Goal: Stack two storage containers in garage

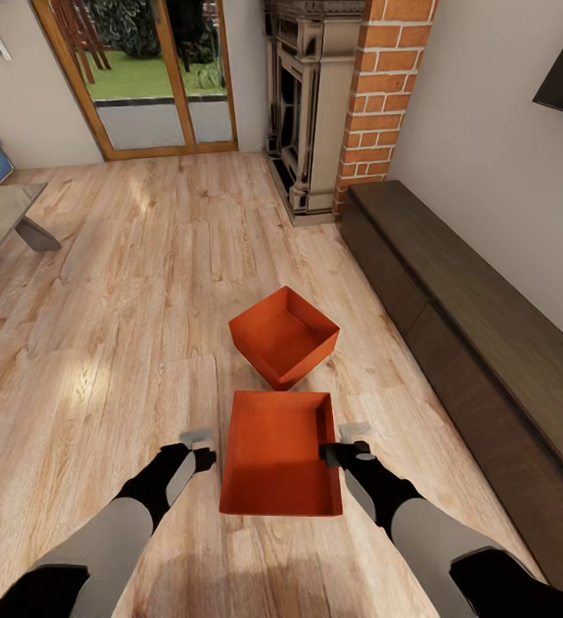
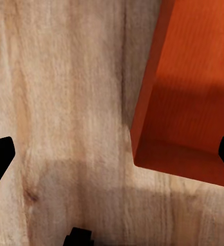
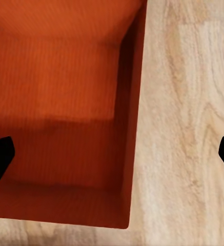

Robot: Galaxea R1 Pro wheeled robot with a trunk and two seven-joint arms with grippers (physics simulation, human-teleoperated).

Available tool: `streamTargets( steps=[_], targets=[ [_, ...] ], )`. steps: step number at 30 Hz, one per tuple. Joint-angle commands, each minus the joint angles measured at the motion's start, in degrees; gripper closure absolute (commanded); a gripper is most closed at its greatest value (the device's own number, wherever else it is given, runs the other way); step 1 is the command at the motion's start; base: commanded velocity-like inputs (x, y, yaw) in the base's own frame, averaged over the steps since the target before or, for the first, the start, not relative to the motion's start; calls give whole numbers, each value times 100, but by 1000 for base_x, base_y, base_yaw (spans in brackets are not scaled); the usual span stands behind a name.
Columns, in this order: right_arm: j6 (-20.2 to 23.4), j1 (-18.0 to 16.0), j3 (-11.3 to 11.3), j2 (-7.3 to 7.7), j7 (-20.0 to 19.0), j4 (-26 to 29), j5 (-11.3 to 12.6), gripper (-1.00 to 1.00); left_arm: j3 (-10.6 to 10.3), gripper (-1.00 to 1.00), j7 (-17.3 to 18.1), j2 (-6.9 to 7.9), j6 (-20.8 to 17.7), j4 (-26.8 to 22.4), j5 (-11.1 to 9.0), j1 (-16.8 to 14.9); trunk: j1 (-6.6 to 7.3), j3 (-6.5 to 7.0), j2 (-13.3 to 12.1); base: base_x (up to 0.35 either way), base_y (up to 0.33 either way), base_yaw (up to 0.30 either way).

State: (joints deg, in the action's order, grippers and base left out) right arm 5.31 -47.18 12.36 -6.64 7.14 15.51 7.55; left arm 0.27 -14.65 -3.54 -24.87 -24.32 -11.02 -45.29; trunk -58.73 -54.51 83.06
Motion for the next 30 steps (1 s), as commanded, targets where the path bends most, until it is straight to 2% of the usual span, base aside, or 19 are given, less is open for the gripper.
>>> streamTargets(
  steps=[1, 4, 10, 12, 15, 18, 23, 30],
  targets=[
    [-39, -3, -5, 3, 39, -40, 59, -100, 1, -100, -39, -6, 91, 51, -59, -21, 0, -3, 2, 0, 0, 0],
    [-286, -12, -210, 4, 41, -269, 57, -100, 0, -100, -41, -30, 465, 246, -58, -76, 0, -3, 2, 0, 0, 0],
    [-396, -15, -296, 15, 37, -394, 58, -100, -84, -100, -37, -192, 656, 470, -46, -98, 0, -3, 2, 0, 0, 0],
    [-405, -13, -304, 23, 35, -413, 60, -100, -276, -100, -37, -263, 674, 552, 24, -100, 0, -3, 2, 0, 0, 0],
    [-399, -11, -310, 39, 34, -479, 59, -100, -756, -100, -38, -344, 723, 677, 212, -102, 0, -3, 2, 0, 0, 0],
    [-389, -11, -307, 39, 30, -525, 56, -100, -969, -100, -38, -367, 897, 770, 266, -102, 0, -3, 2, 0, 0, 0],
    [-428, -4, -305, 33, -19, -730, 45, -100, -1090, -100, -34, -391, 1174, 970, 317, -102, 0, -3, 2, 0, 0, 0],
    [-456, -2, -292, 9, -34, -950, -5, -100, -1128, -100, -30, -459, 1292, 1208, 371, -102, 0, -3, 2, 0, 0, 0]
  ],
)
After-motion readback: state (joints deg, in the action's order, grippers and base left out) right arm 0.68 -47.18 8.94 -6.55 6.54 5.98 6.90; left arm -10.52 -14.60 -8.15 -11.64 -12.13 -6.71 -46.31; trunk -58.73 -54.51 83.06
